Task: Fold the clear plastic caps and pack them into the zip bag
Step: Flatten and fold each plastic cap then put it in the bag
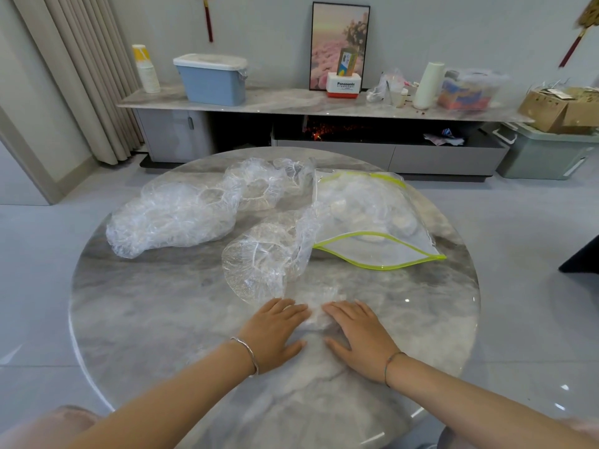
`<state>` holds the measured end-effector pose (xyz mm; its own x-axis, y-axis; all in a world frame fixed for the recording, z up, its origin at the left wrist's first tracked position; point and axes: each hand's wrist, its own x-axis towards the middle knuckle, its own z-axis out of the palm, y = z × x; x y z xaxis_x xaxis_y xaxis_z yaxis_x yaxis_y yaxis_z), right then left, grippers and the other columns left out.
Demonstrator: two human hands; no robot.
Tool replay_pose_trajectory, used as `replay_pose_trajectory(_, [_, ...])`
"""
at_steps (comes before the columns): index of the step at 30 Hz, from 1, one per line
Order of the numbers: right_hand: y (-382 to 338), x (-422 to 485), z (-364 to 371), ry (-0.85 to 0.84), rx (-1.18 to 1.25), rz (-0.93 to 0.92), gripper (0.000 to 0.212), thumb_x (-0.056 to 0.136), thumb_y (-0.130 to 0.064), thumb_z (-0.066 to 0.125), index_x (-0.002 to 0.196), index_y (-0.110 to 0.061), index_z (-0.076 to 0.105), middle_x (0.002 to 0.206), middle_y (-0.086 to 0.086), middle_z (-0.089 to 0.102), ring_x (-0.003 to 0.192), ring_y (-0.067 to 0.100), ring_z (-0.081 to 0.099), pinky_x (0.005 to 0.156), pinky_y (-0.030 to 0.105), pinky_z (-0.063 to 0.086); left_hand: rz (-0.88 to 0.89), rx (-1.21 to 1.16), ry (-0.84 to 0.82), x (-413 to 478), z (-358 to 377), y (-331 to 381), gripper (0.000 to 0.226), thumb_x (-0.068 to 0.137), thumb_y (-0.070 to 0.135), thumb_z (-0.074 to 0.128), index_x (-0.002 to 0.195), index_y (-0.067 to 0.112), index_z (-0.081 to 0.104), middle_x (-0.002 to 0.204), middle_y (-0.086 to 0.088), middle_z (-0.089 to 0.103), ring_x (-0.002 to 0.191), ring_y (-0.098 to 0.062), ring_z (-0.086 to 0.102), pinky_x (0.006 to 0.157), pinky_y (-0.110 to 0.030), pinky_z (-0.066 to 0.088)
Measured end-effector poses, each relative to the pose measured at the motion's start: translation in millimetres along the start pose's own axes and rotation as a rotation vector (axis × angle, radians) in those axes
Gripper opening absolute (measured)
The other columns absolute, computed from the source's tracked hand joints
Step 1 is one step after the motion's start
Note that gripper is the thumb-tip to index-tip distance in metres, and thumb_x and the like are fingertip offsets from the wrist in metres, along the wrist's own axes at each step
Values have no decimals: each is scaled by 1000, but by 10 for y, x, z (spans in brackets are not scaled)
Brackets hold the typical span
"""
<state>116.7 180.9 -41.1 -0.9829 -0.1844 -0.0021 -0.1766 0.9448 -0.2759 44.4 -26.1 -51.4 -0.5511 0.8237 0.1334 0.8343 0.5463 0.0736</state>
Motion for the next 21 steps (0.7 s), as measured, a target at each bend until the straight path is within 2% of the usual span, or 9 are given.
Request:
replay_pose_trajectory(2, [7, 20, -31, 27, 21, -2, 70, 79, -59, 26, 139, -26, 38, 138, -11, 43, 130, 8, 35, 110, 18, 6, -30, -57, 33, 14, -7, 16, 48, 75, 55, 40, 106, 30, 66, 105, 16, 66, 95, -8, 62, 91, -21, 32])
replay_pose_trajectory(5, [0, 33, -67, 75, 115, 3, 52, 86, -42, 54, 134, -25, 45, 127, -11, 51, 120, 9, 43, 100, 13, 14, -50, -161, 84, 50, -22, 9, 35, 71, 50, 45, 91, 29, 63, 89, 15, 64, 88, -10, 56, 84, -18, 31])
replay_pose_trajectory(7, [-19, 19, -69, 102, 147, -7, 47, 85, -32, 60, 130, -24, 49, 121, -10, 54, 114, 9, 46, 97, 14, 18, -67, -168, 117, 69, -41, -10, 33, 71, 48, 43, 85, 26, 64, 82, 12, 64, 84, -15, 59, 79, -19, 29])
replay_pose_trajectory(10, [-28, 10, -26, 112, 155, -17, 33, 84, -26, 59, 117, -23, 57, 108, -12, 56, 101, 7, 49, 90, 15, 23, -106, -221, 113, 92, -135, 41, 55, 76, 53, 27, 95, 18, 65, 87, 2, 65, 91, -20, 56, 79, -20, 28])
replay_pose_trajectory(12, [-19, 29, -5, 147, 210, 30, 14, 84, -25, 60, 97, -20, 63, 91, -13, 56, 86, 5, 49, 84, 19, 29, -170, -251, 70, 95, -181, 72, 71, 76, 60, 15, 107, 18, 63, 95, -3, 62, 96, -19, 52, 79, -19, 25])
replay_pose_trajectory(13, [-12, 42, -6, 150, 248, 64, 8, 85, -25, 61, 85, -18, 63, 82, -12, 55, 78, 4, 48, 79, 21, 31, -209, -265, 49, 99, -200, 80, 69, 78, 61, 17, 110, 19, 62, 96, -6, 60, 96, -19, 51, 77, -19, 24])
replay_pose_trajectory(16, [-3, 68, 10, 151, 378, 167, 33, 85, -29, 65, 60, -23, 44, 64, -10, 46, 65, 5, 44, 69, 21, 35, -339, -369, -34, 103, -185, 89, 43, 91, 53, 40, 106, 19, 62, 89, -9, 55, 91, -25, 54, 70, -25, 28])
replay_pose_trajectory(18, [4, 88, 5, 152, 434, 235, 40, 84, -31, 66, 57, -21, 39, 58, -7, 42, 60, 8, 41, 63, 23, 35, -422, -483, -72, 109, -146, 85, 28, 93, 42, 50, 102, 19, 62, 85, -5, 55, 89, -25, 56, 72, -28, 36])
replay_pose_trajectory(21, [38, 120, 21, 160, 490, 341, 38, 83, -31, 68, 57, -24, 41, 53, -9, 42, 55, 6, 39, 58, 20, 33, -546, -537, -49, 108, -159, 61, 21, 91, 36, 55, 104, 21, 60, 78, 8, 53, 82, -15, 54, 75, -25, 40])
